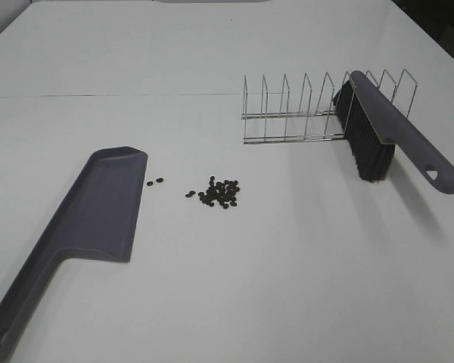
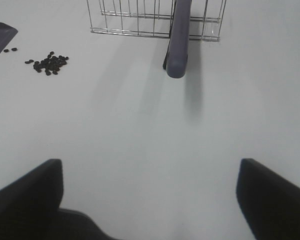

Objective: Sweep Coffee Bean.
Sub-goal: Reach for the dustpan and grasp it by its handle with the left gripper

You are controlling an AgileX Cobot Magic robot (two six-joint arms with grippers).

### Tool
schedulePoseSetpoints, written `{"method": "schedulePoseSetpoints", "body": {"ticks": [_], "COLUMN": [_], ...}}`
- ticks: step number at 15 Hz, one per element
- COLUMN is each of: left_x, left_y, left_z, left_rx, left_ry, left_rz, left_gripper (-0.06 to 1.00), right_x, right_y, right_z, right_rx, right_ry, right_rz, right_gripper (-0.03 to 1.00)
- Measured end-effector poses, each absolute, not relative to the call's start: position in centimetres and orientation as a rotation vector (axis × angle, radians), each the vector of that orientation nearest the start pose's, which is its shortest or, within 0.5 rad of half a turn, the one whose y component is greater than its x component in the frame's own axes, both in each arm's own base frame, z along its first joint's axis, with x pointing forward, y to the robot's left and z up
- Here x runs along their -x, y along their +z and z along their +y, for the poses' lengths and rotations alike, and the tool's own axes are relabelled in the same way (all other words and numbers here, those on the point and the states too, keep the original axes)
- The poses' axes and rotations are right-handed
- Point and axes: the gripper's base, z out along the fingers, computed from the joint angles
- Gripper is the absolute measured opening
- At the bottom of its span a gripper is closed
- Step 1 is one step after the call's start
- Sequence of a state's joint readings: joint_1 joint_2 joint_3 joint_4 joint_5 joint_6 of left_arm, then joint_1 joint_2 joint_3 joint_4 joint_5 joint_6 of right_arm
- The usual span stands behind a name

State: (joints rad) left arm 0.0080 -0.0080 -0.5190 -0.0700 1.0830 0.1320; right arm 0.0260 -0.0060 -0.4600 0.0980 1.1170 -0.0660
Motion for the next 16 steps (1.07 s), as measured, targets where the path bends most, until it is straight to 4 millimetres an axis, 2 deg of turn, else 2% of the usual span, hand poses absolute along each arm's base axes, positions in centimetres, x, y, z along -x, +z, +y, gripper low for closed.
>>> {"method": "schedulePoseSetpoints", "body": {"ticks": [2, 4, 10, 16], "left_x": [0.94, 0.94, 0.94, 0.94], "left_y": [28.08, 28.08, 28.08, 28.08], "left_z": [-0.57, -0.57, -0.58, -0.58], "left_rx": [-0.132, -0.132, -0.132, -0.093], "left_ry": [0.004, 0.004, 0.003, -0.021], "left_rz": [2.033, 2.033, 2.033, 2.035], "left_gripper": [0.99, 0.99, 0.99, 0.99], "right_x": [0.44, 0.43, 0.43, 0.43], "right_y": [26.20, 26.20, 26.20, 26.20], "right_z": [0.78, 0.76, 0.76, 0.76], "right_rx": [0.056, 0.042, 0.123, 0.132], "right_ry": [0.121, 0.125, 0.080, 0.075], "right_rz": [2.132, 2.133, 2.128, 2.127], "right_gripper": [0.94, 0.98, 0.98, 0.98]}}
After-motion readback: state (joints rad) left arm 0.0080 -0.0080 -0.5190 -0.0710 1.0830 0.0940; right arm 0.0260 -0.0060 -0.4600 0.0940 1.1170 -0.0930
